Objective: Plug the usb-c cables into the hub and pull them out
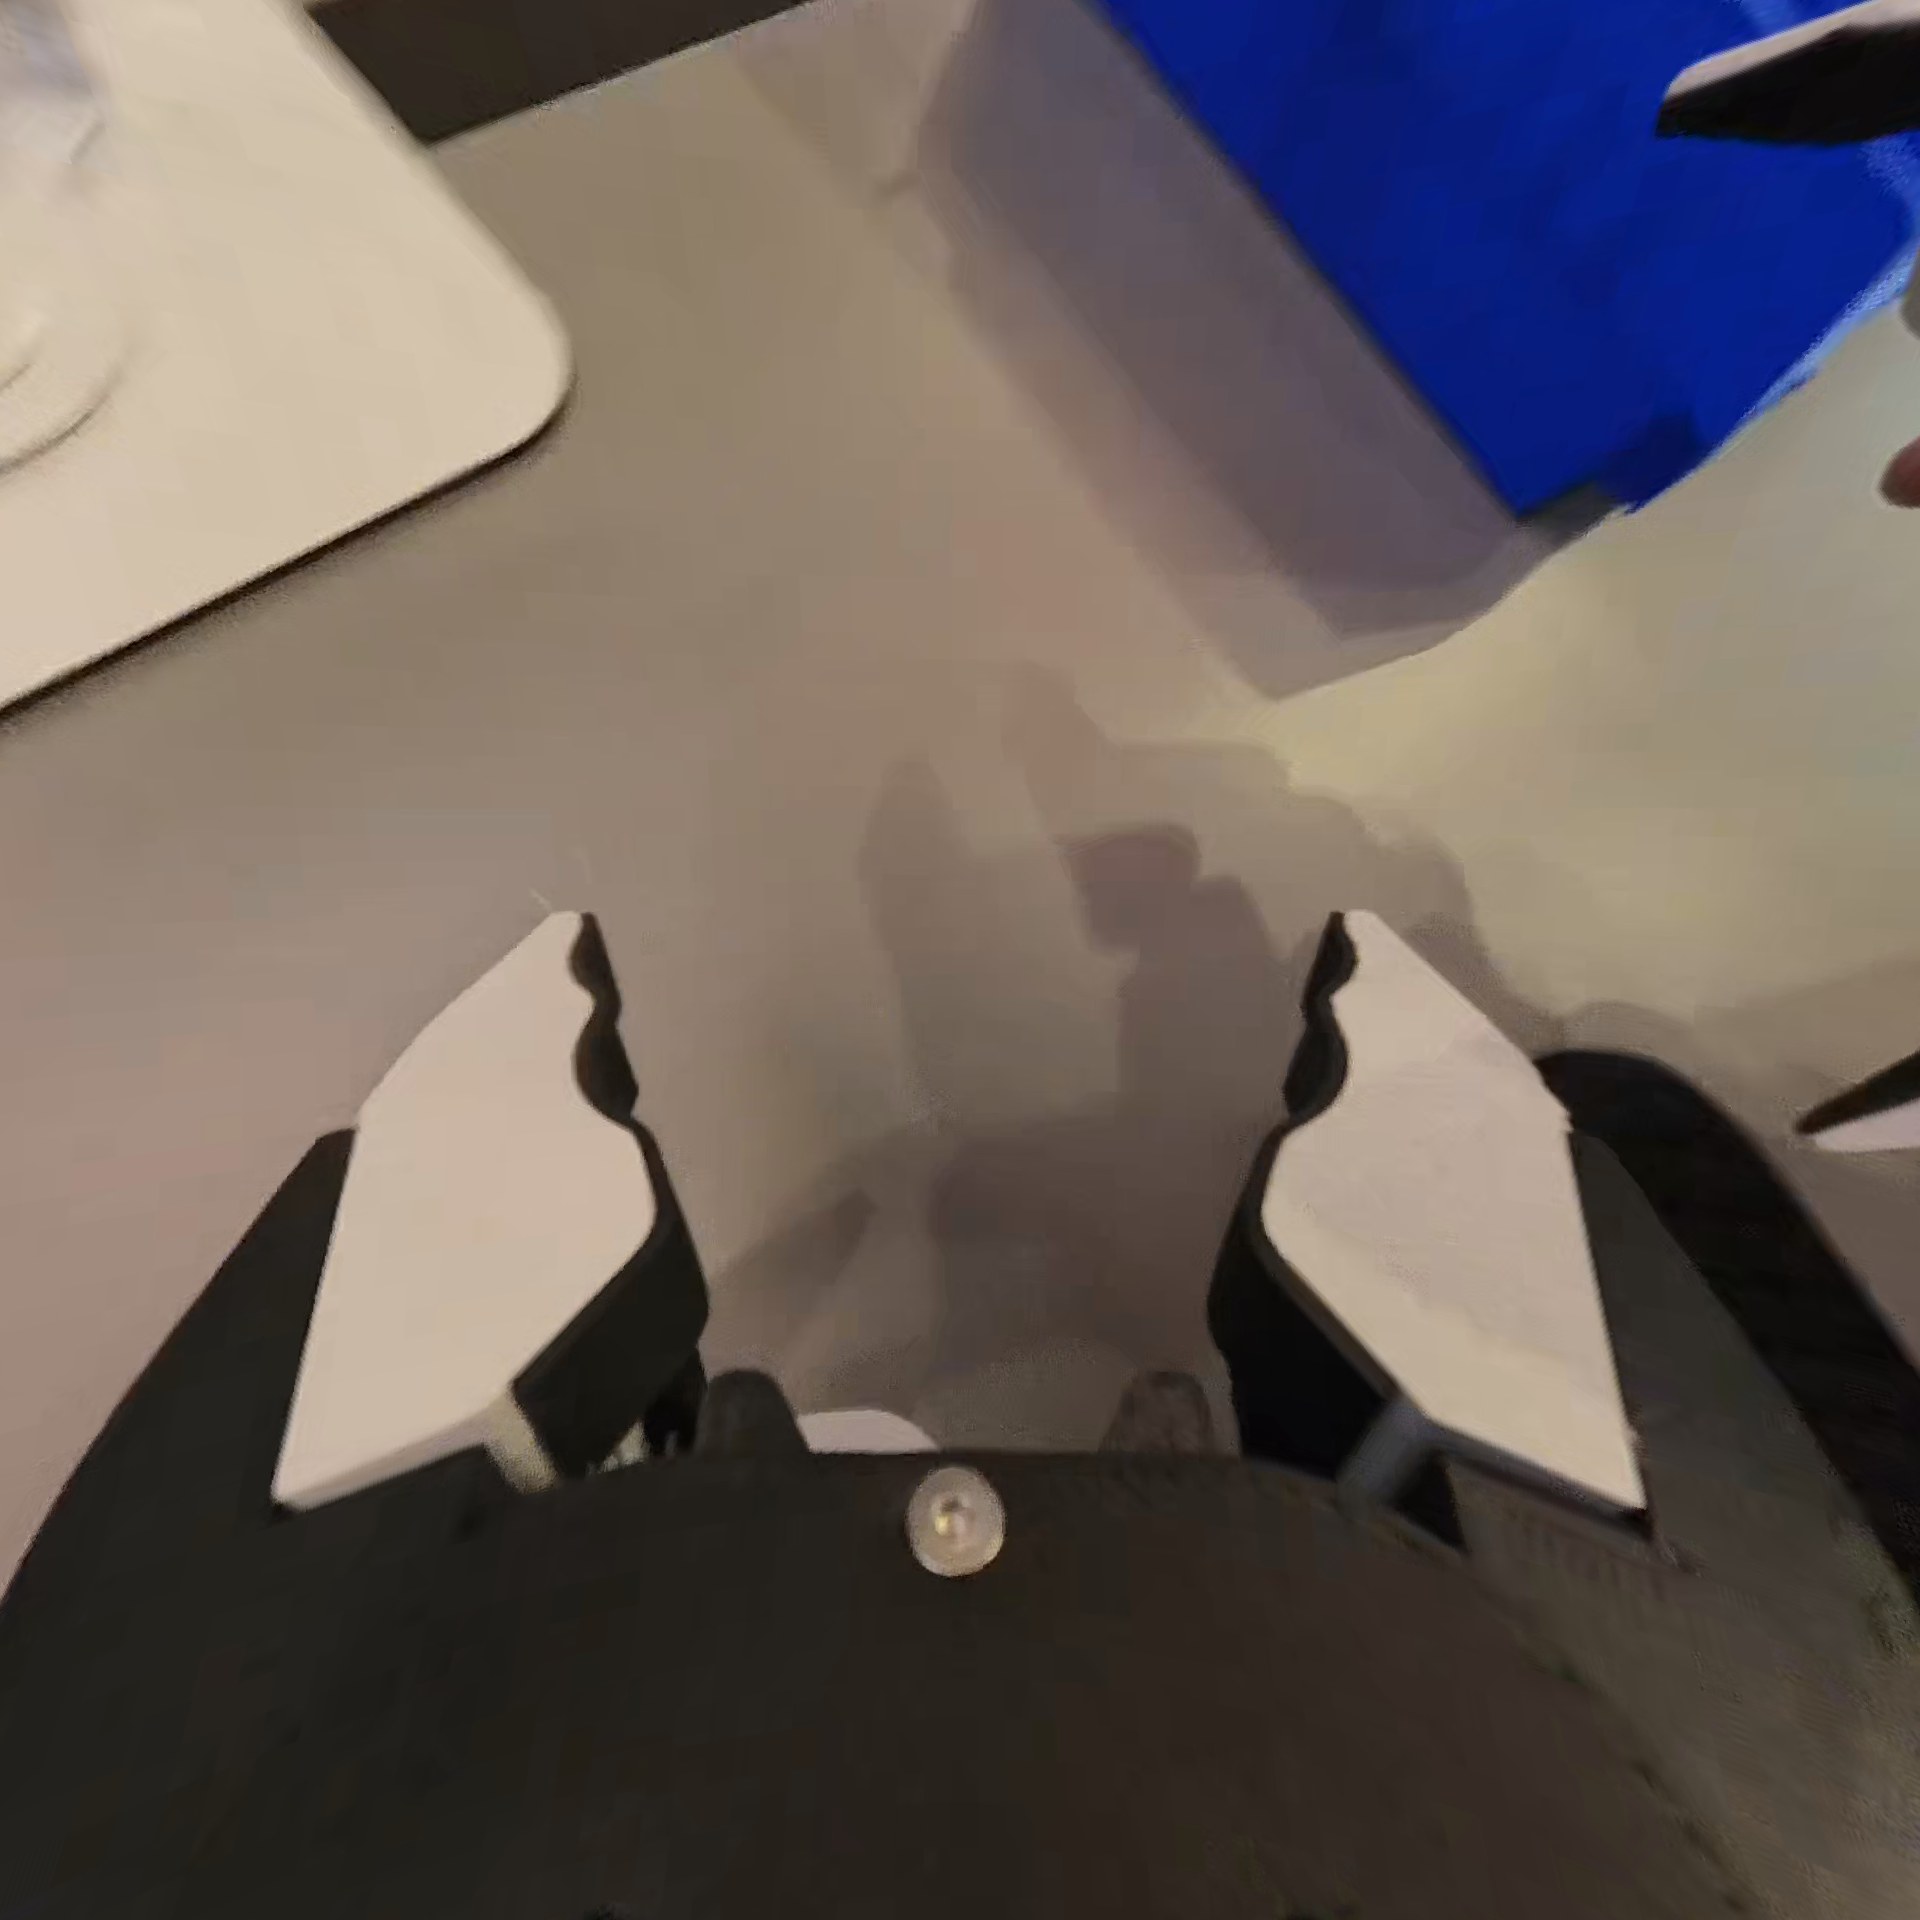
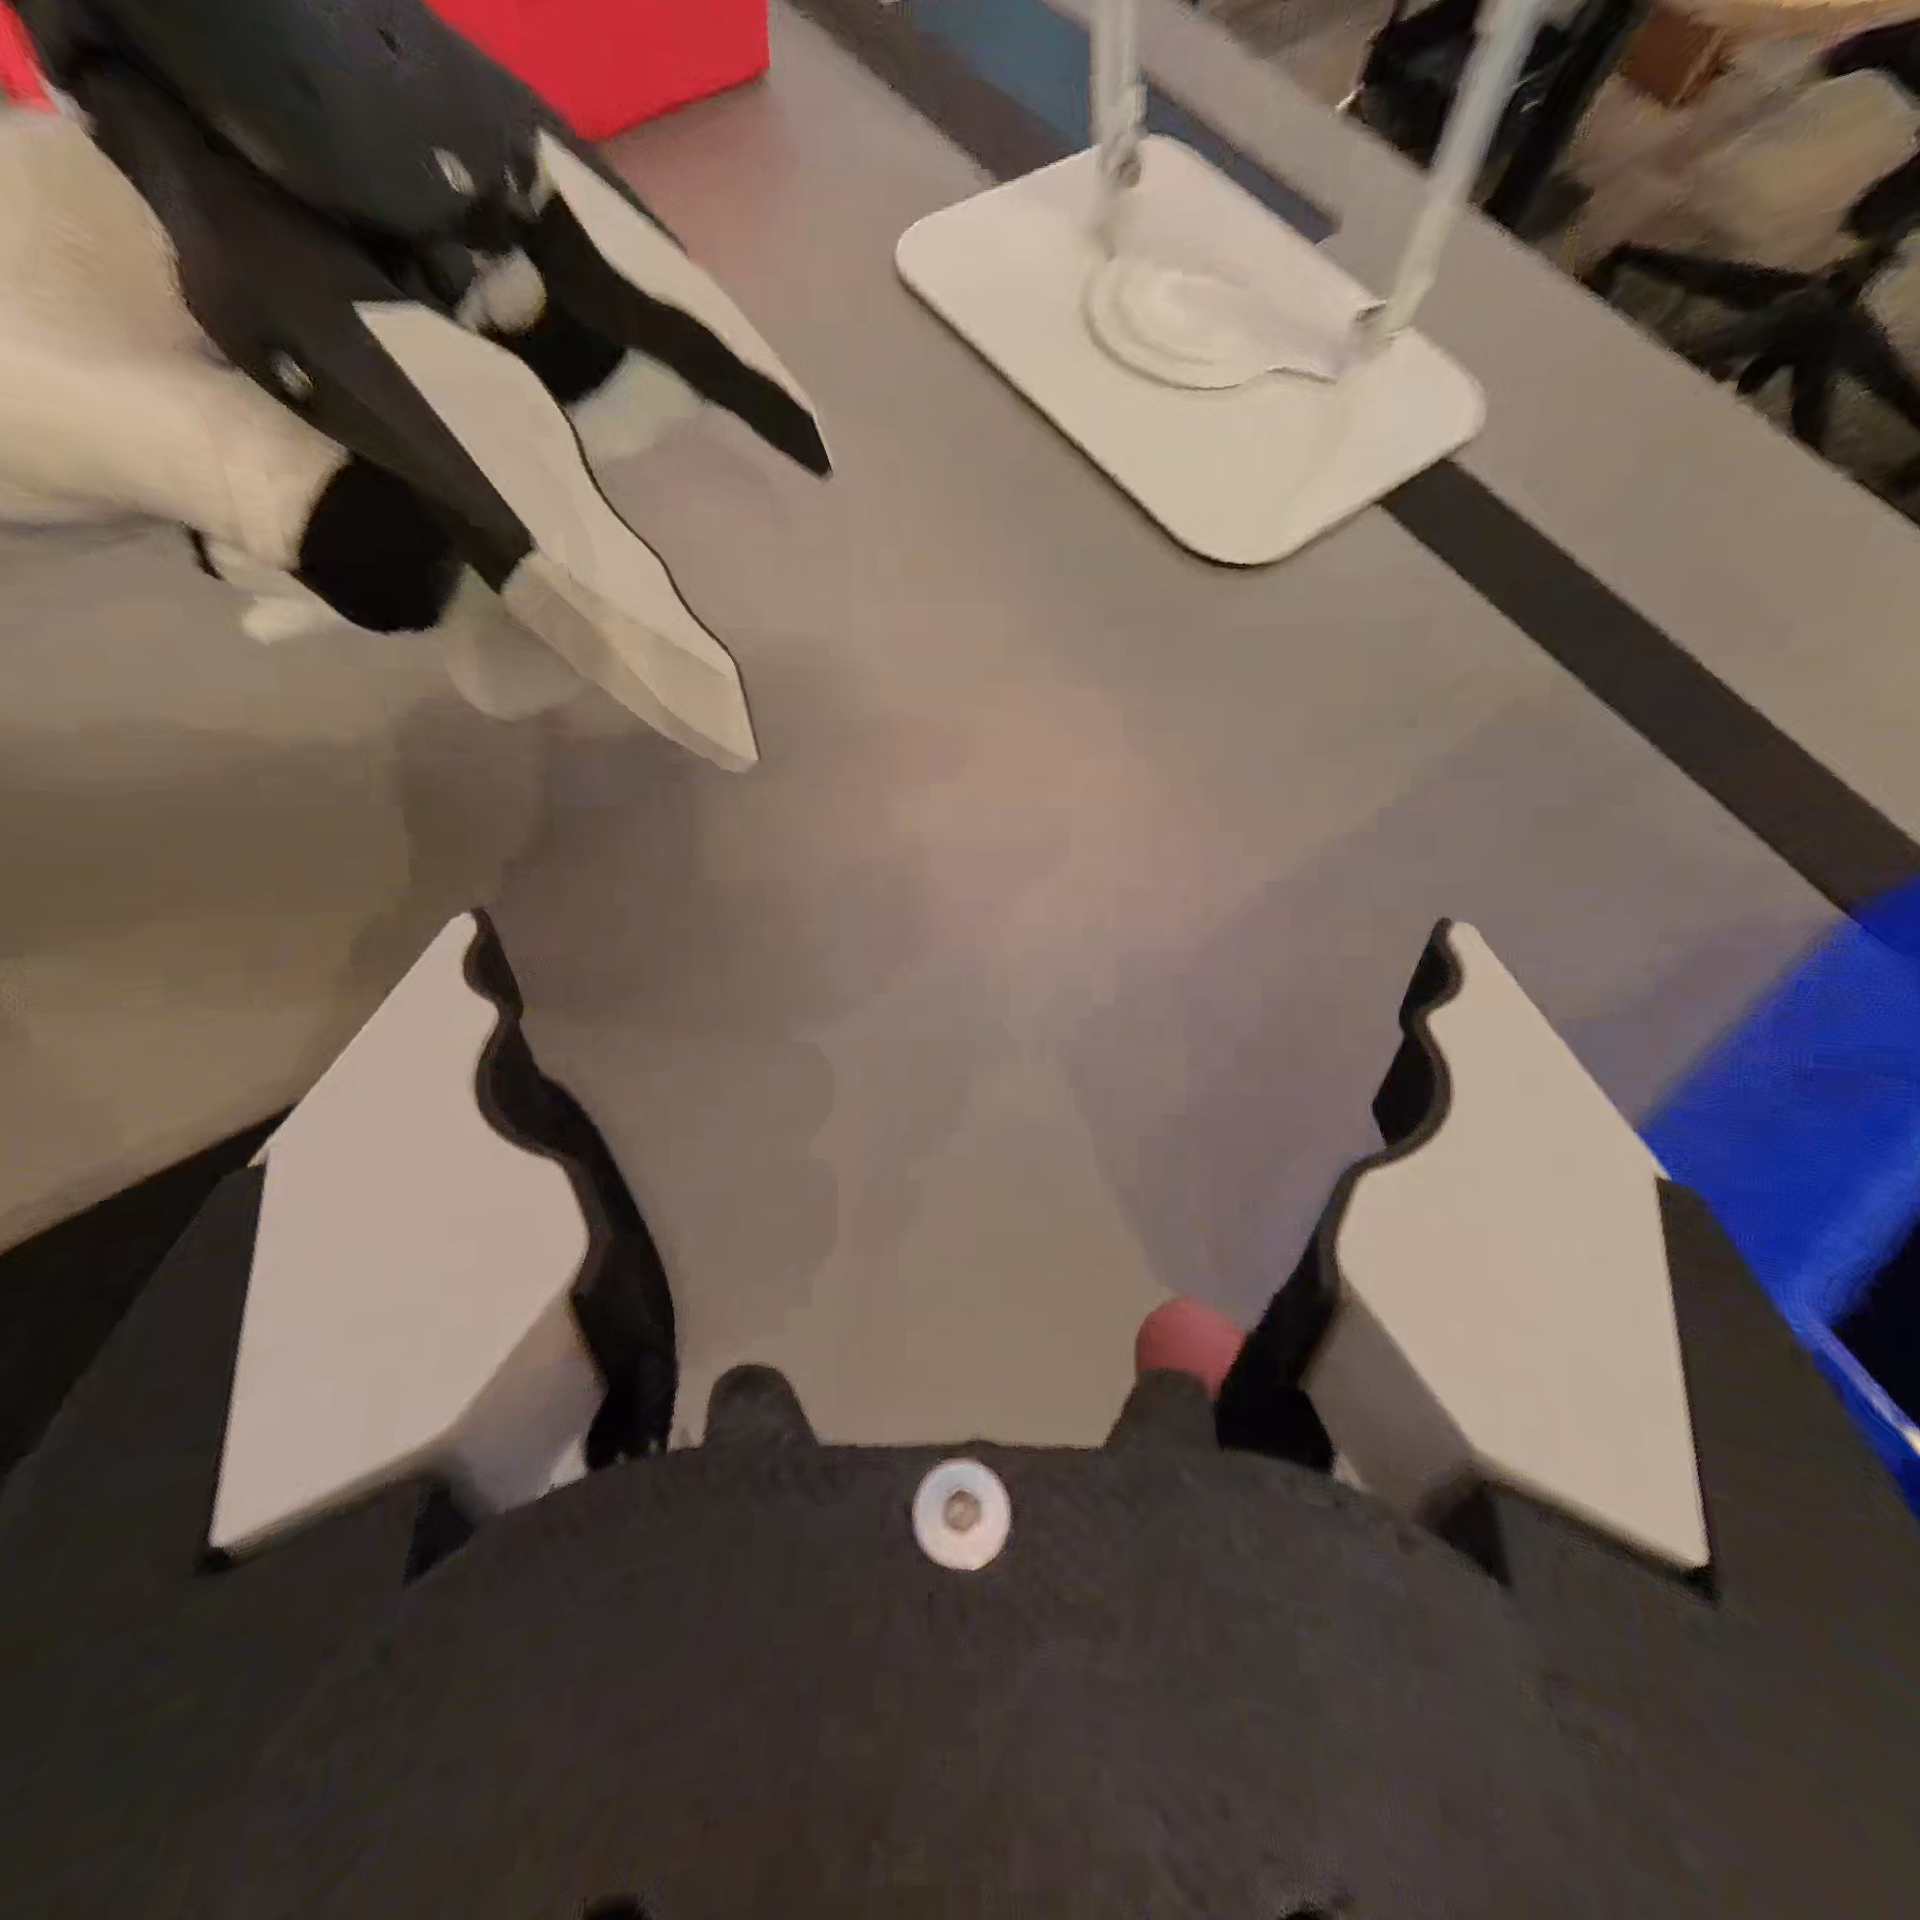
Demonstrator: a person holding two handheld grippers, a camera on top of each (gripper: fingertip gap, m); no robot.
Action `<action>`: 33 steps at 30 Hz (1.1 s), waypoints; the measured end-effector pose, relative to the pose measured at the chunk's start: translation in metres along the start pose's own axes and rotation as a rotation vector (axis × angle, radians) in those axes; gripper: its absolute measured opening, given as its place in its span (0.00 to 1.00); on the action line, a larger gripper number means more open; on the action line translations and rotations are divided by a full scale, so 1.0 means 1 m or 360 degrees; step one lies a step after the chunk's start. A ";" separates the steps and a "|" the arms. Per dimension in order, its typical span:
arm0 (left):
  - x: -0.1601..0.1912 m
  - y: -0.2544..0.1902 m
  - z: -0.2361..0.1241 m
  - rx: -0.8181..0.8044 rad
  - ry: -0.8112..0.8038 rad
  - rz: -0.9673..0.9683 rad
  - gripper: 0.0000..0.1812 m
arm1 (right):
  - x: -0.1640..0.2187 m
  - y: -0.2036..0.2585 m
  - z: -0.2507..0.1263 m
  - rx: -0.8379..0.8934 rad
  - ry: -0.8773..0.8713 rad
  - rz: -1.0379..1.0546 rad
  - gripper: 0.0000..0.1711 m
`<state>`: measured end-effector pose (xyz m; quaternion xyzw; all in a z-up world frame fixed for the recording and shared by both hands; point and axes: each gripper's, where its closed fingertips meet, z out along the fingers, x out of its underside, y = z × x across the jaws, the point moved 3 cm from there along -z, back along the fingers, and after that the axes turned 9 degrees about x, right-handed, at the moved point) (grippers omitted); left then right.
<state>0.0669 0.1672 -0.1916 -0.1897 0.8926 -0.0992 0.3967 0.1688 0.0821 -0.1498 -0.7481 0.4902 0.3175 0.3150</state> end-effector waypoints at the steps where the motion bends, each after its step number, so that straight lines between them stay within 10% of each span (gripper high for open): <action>1: 0.009 0.015 -0.008 -0.0070 0.0035 -0.0009 0.73 | -0.002 0.010 0.019 -0.0045 0.0035 -0.0029 0.94; 12: 0.077 0.103 -0.032 -0.0385 0.0310 0.0026 0.81 | -0.004 0.055 0.167 -0.0235 0.0240 -0.0130 0.92; 21: 0.074 0.104 -0.036 -0.0490 0.0232 0.0065 0.81 | -0.014 0.046 0.173 -0.0026 0.0189 0.0064 0.67; 24: 0.078 0.105 -0.036 -0.0481 0.0244 -0.0049 0.81 | -0.009 0.056 0.169 -0.0111 0.0221 -0.0015 0.82; 33: 0.078 0.106 -0.035 -0.0436 0.0133 0.0009 0.81 | -0.014 0.049 0.175 -0.0062 0.0267 0.0025 0.75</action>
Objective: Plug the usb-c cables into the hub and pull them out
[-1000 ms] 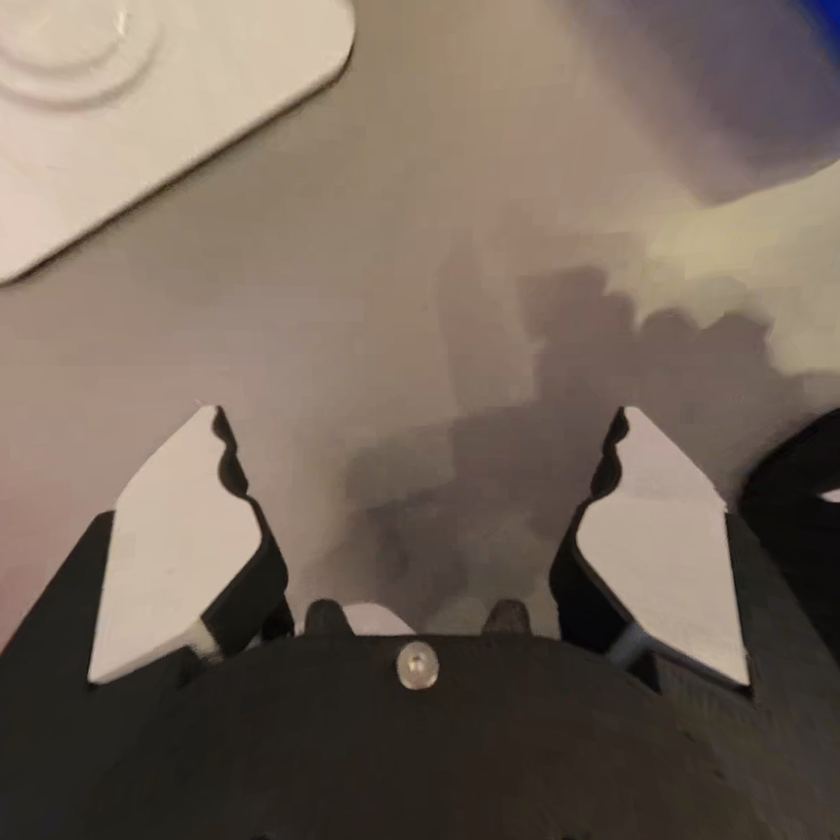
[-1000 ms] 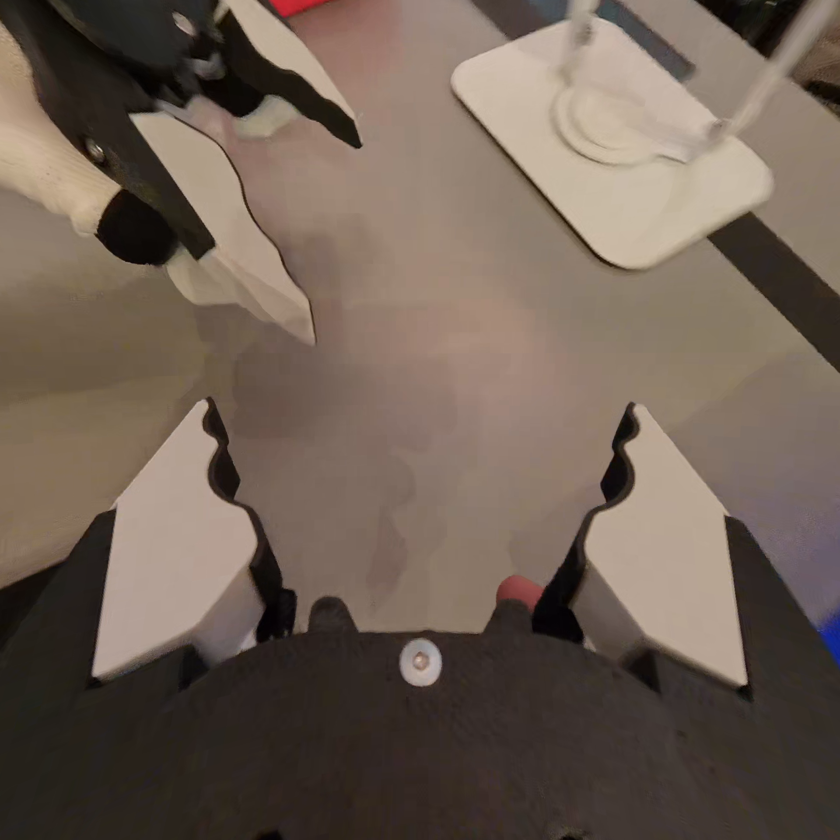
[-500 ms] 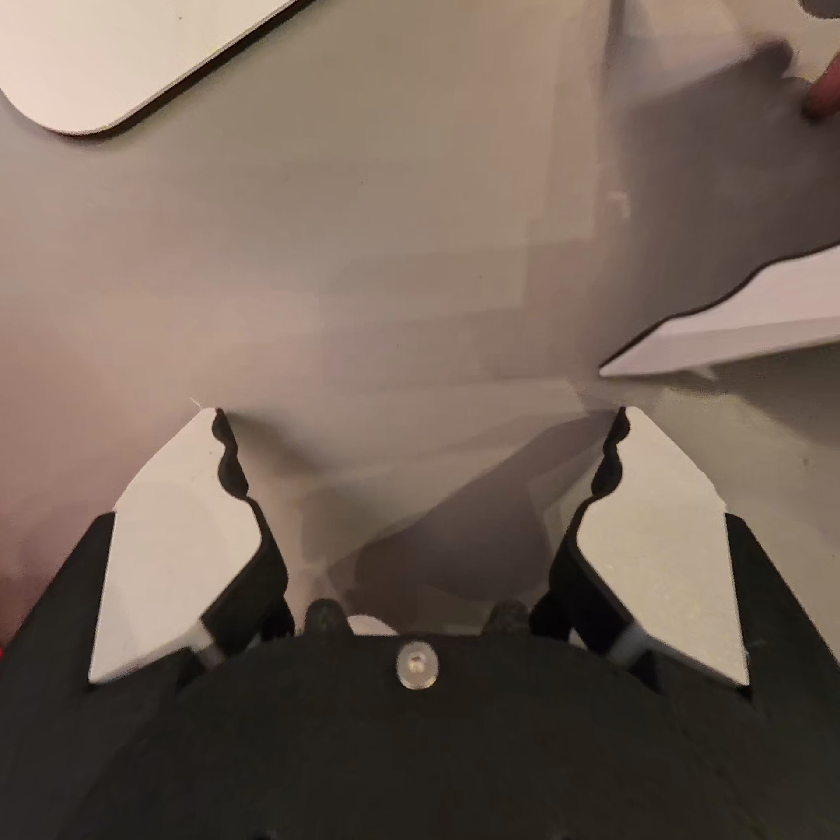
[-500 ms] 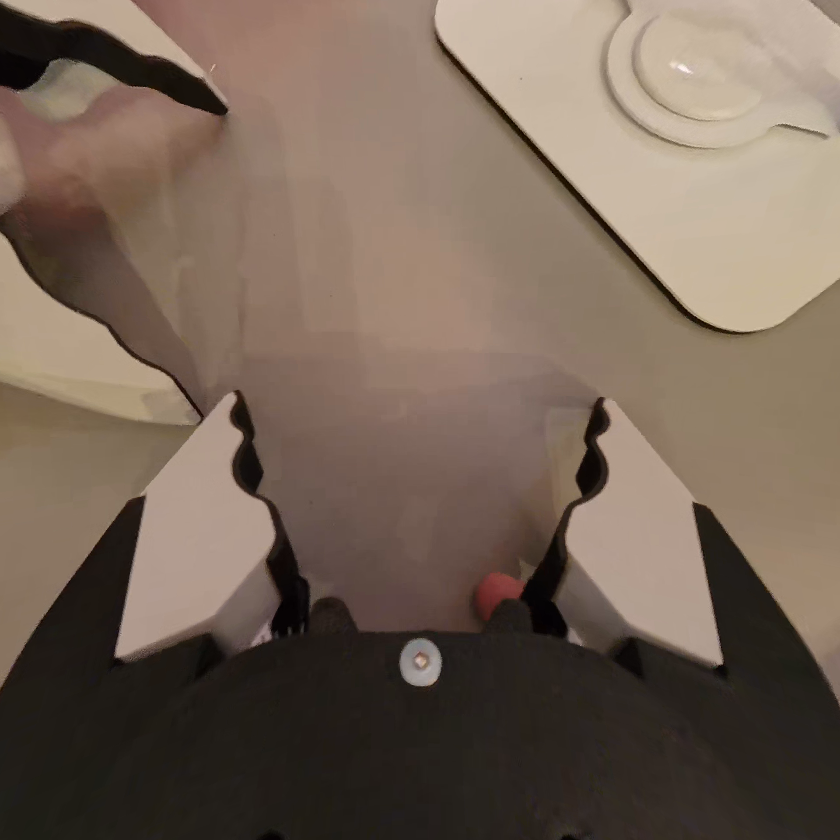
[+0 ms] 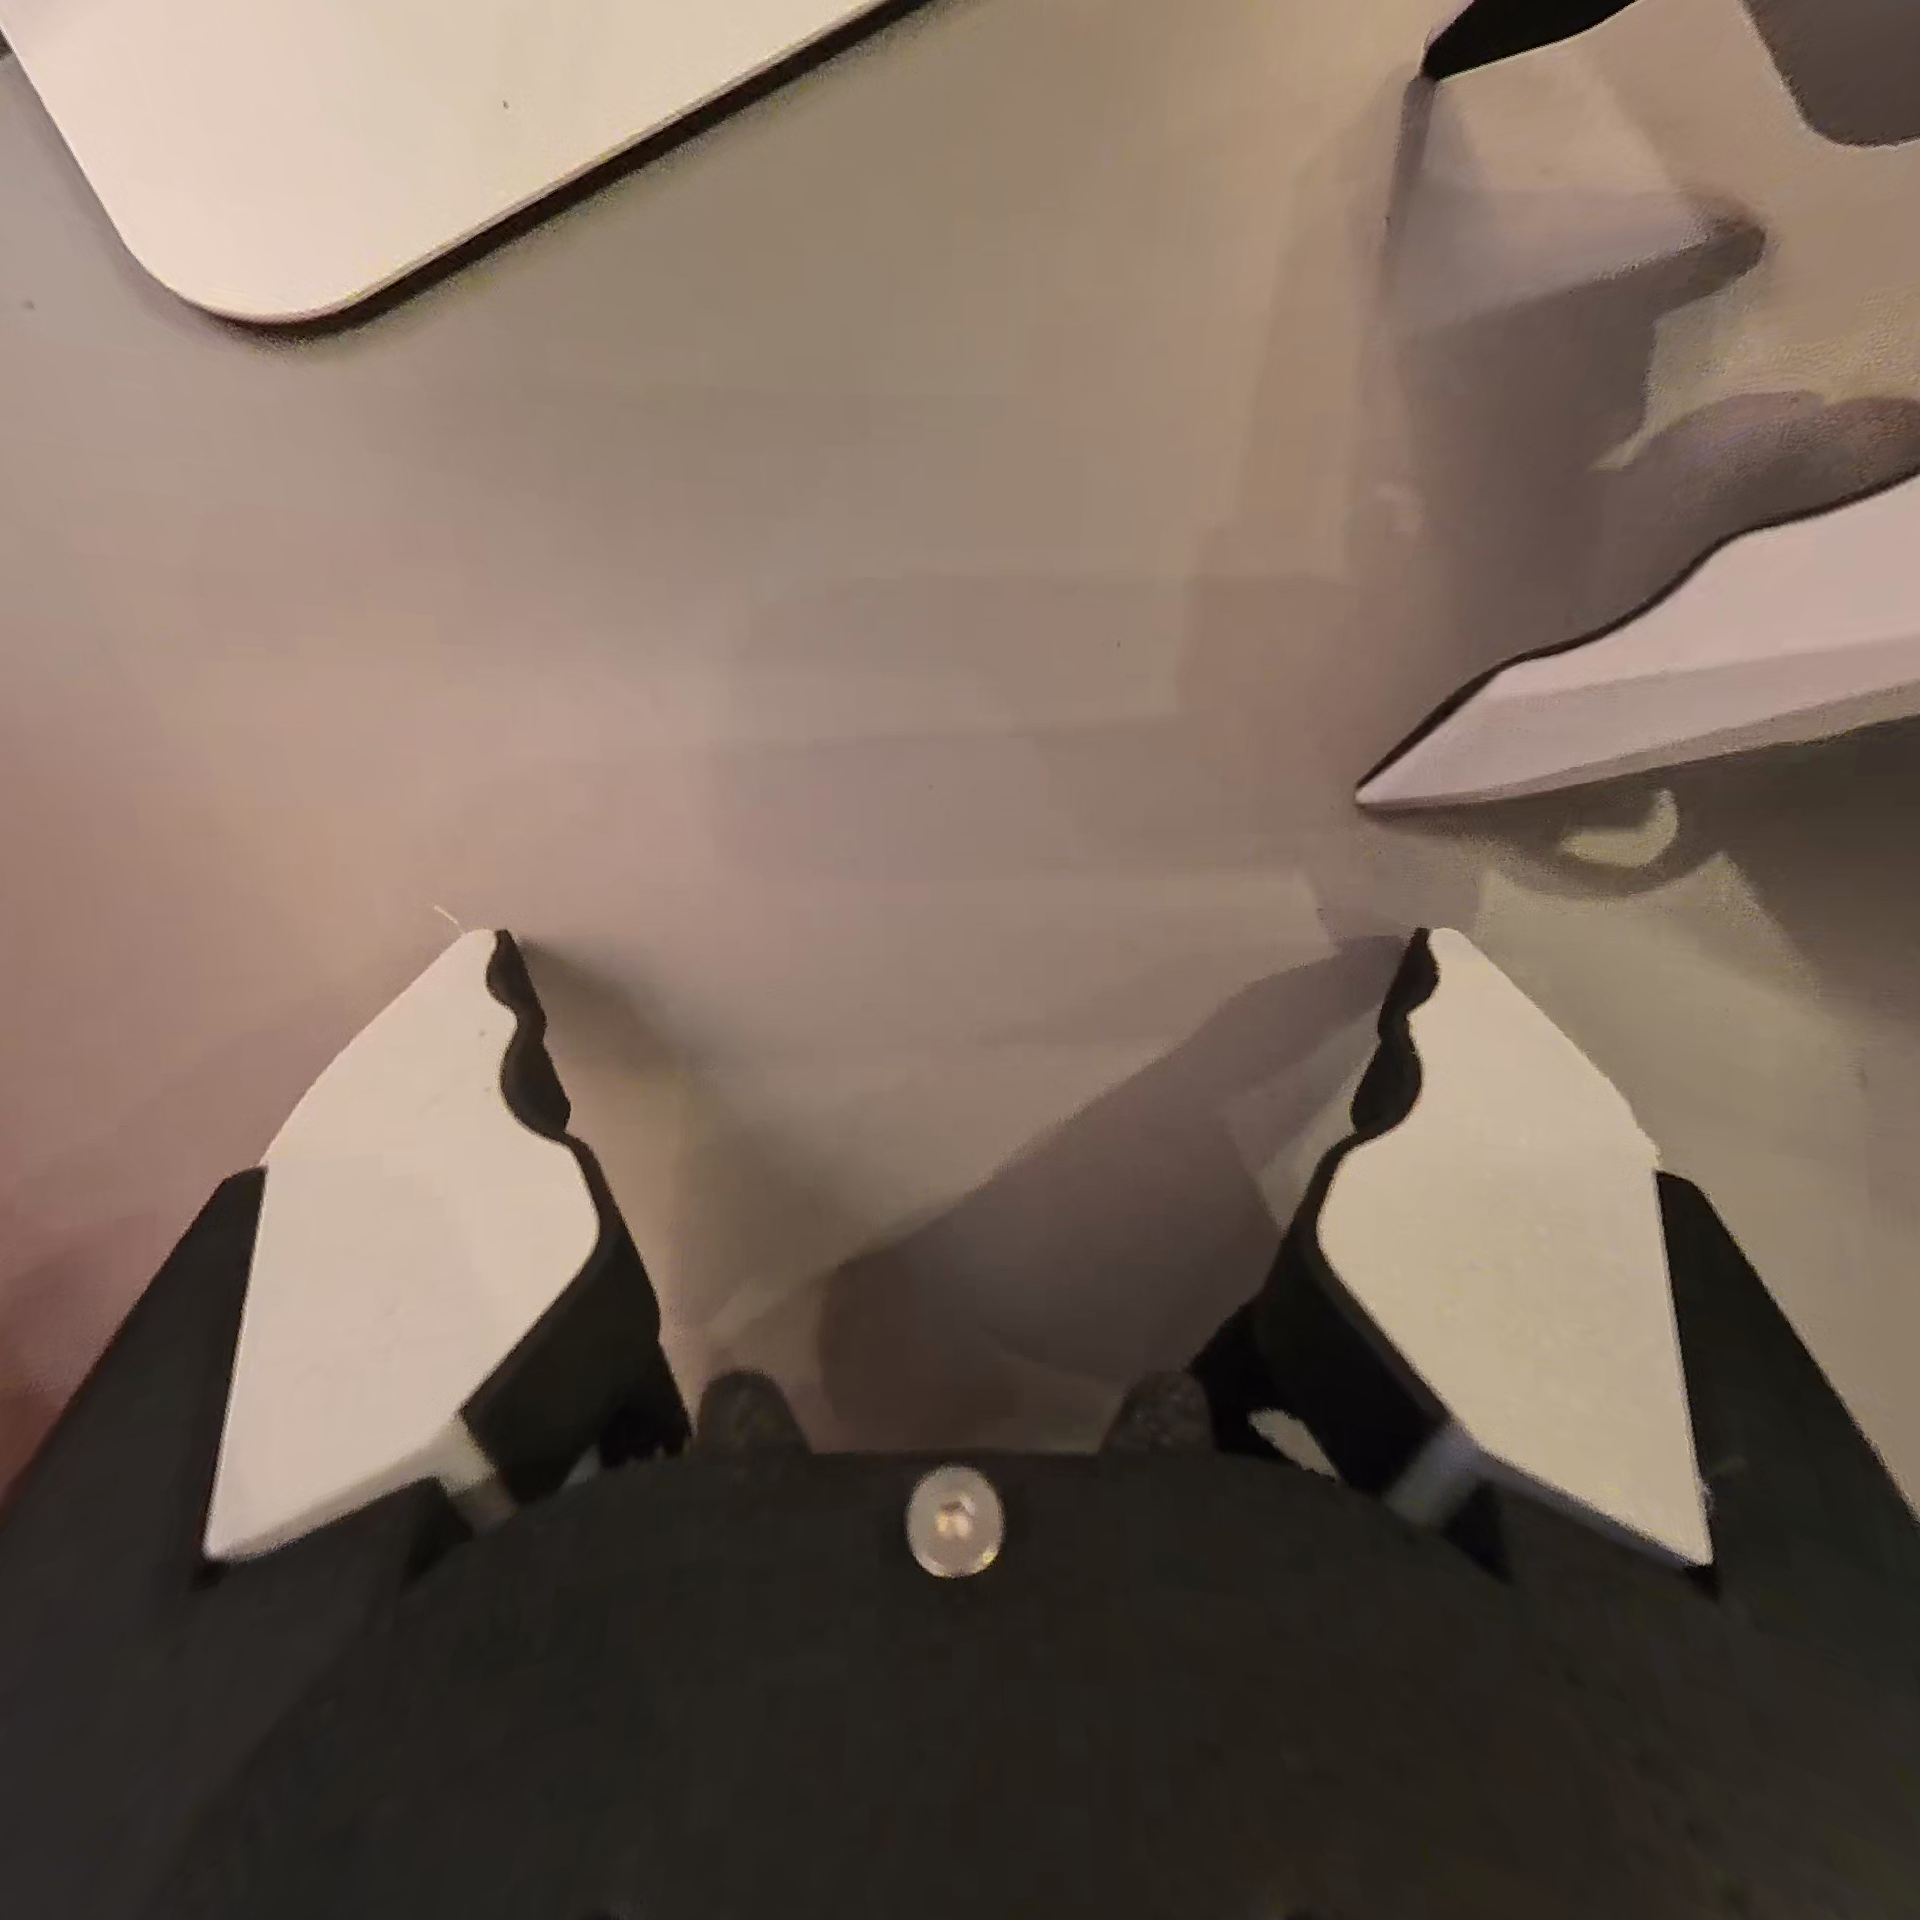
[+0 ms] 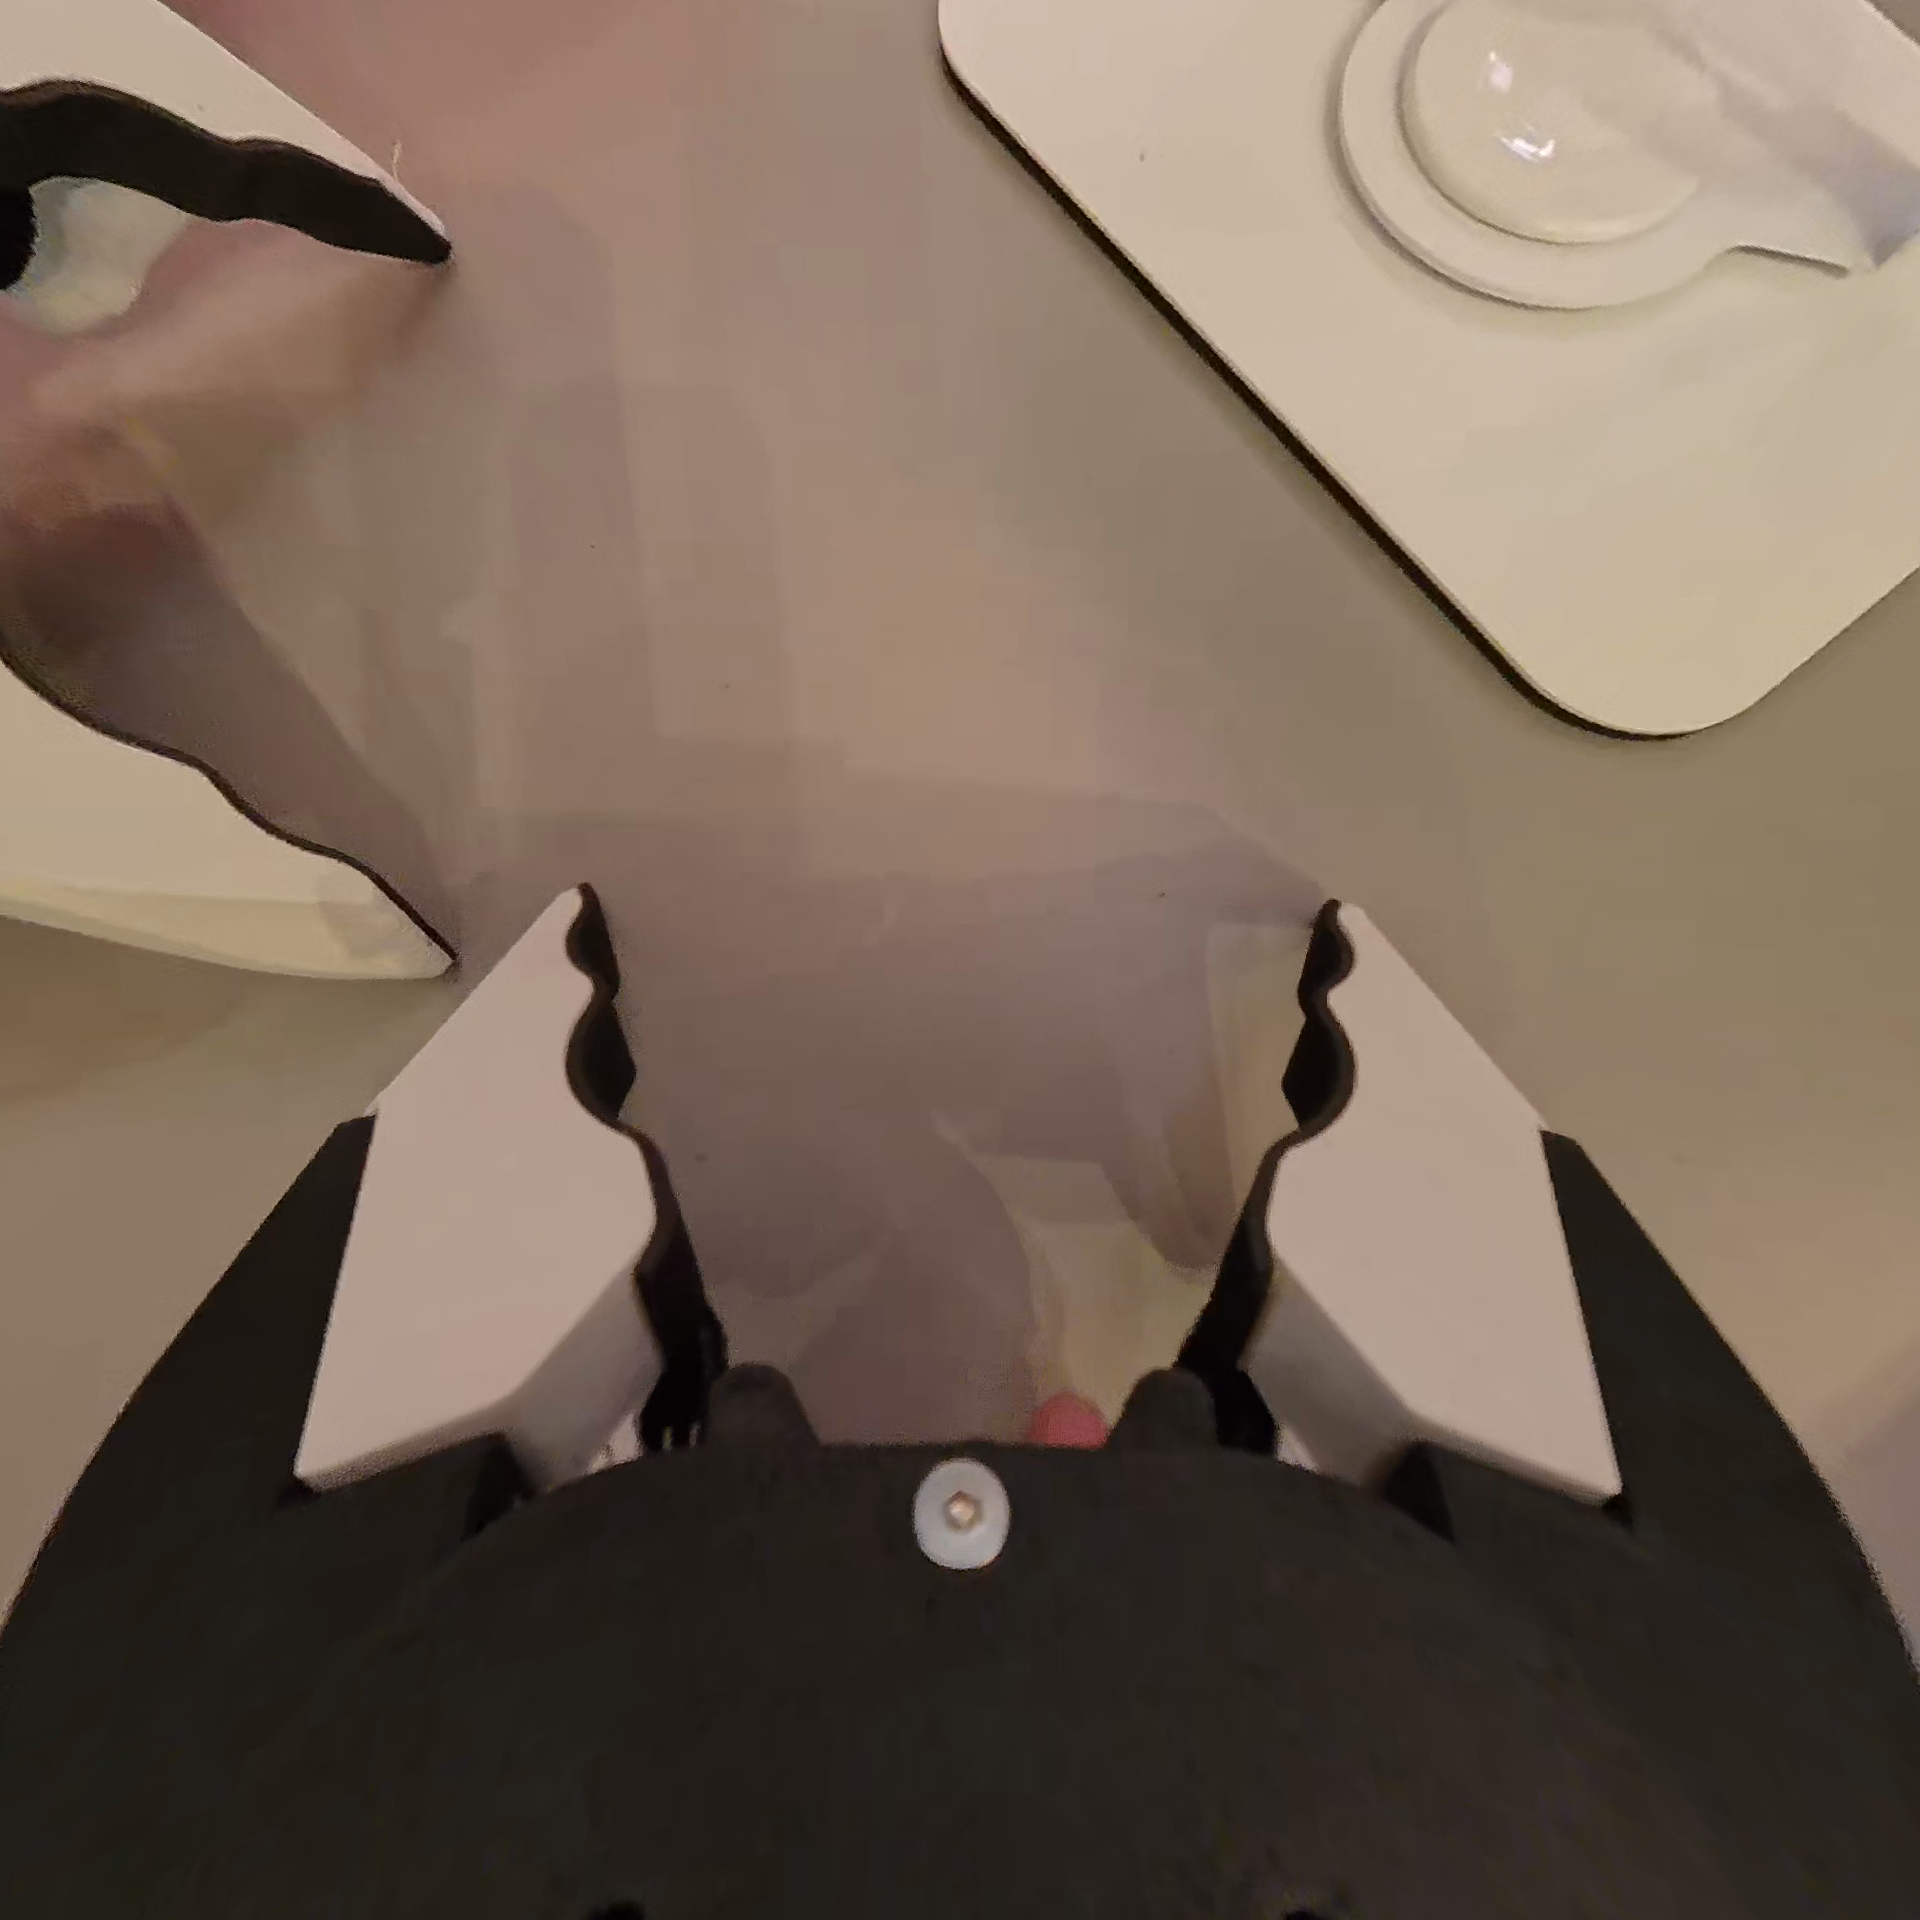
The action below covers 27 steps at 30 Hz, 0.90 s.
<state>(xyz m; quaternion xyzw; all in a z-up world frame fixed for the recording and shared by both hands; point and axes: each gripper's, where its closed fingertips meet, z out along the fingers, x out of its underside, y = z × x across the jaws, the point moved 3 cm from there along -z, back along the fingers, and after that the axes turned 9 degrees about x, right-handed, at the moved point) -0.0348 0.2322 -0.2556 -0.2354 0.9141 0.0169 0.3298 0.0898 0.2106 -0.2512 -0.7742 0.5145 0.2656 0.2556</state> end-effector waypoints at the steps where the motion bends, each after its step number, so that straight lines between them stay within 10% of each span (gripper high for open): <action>1: 0.000 0.000 0.000 0.0002 0.0000 0.0004 0.80 | 0.000 0.001 0.001 0.0009 -0.0034 0.0016 0.76; 7: 0.007 -0.006 -0.005 0.0004 0.0000 0.0006 0.81 | 0.003 0.015 0.002 -0.0068 -0.0017 -0.0071 0.93; 27: 0.030 -0.028 -0.020 0.0190 0.0036 0.0239 0.81 | 0.004 0.014 0.003 -0.0069 -0.0017 -0.0069 0.93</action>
